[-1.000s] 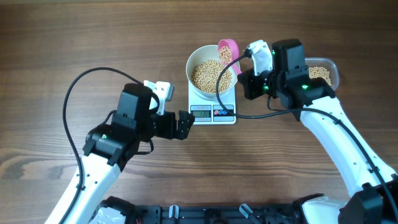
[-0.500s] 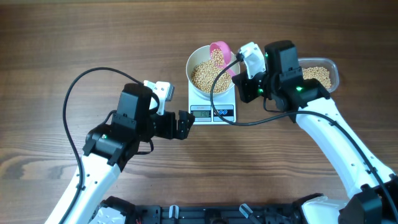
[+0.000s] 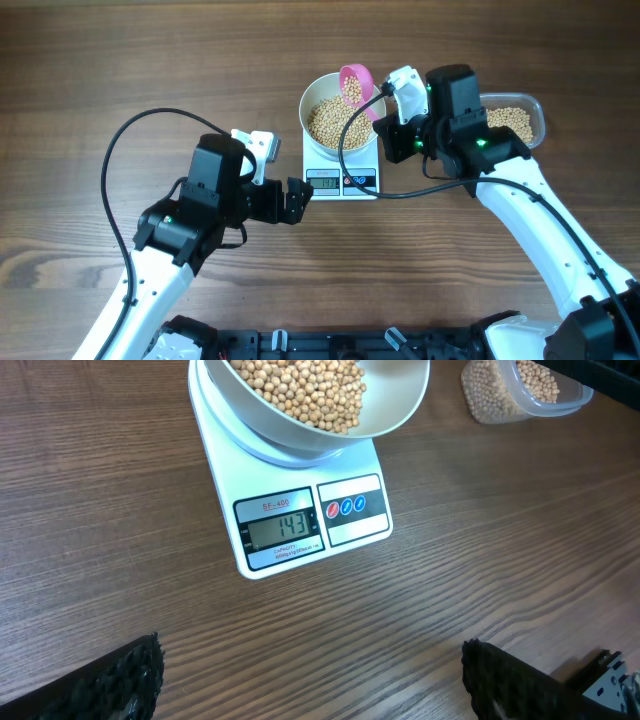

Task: Scoop item into bowl and weigh 150g on scale
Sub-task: 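Hold the scoop above the bowl while the scale settles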

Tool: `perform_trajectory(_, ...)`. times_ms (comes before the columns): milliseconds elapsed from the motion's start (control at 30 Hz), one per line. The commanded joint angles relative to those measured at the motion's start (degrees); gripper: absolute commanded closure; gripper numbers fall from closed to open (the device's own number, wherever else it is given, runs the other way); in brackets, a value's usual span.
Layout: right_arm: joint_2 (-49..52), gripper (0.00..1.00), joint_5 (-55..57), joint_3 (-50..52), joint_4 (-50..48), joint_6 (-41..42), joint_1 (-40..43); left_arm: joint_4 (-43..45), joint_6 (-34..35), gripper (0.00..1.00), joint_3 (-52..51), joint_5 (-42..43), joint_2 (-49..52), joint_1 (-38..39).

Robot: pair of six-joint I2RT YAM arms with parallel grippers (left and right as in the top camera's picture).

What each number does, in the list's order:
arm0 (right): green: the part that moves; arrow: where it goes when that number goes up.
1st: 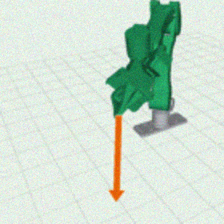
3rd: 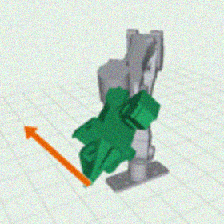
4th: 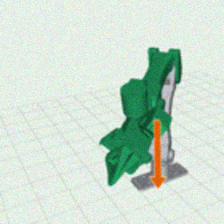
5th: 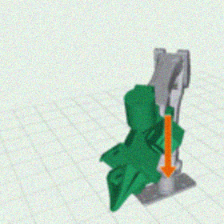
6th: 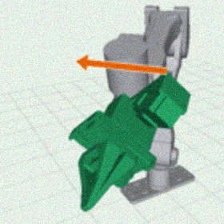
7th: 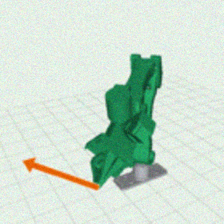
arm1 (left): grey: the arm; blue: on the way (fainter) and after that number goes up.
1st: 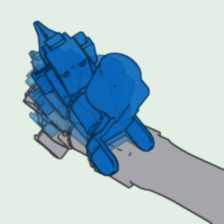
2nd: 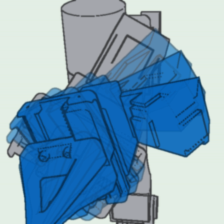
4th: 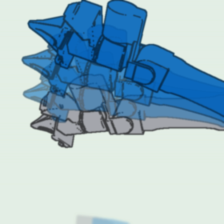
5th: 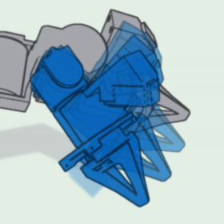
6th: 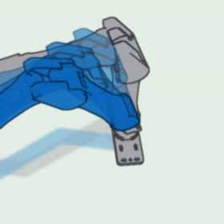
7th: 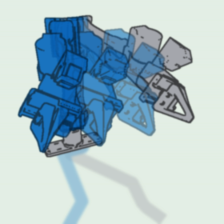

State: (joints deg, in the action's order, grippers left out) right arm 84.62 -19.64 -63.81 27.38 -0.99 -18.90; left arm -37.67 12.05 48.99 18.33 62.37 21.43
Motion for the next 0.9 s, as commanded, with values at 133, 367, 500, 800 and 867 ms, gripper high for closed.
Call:
perform_trajectory(133,-0.2,0.96,-0.1,-1.6,-0.5,4.0,-0.2,0.2,-0.9,0.00,-0.2,0.2,0.0,0.2)
perform_trajectory(367,-0.2,0.96,-0.7,-1.6,0.7,-9.1,-0.2,0.2,-0.9,0.00,-0.2,0.2,0.0,0.2)
perform_trajectory(500,0.0,0.96,-0.5,-1.6,0.4,-4.4,-0.2,0.2,-0.9,0.00,-0.2,0.2,0.0,0.2)
perform_trajectory(800,0.3,0.96,-0.7,-1.5,1.2,-11.8,-0.2,0.2,-0.9,0.00,-0.2,0.2,0.0,0.2)
perform_trajectory(867,0.5,0.96,-0.5,-1.3,1.4,-14.0,-0.2,0.2,-0.9,0.00,-0.2,0.2,0.0,0.2)
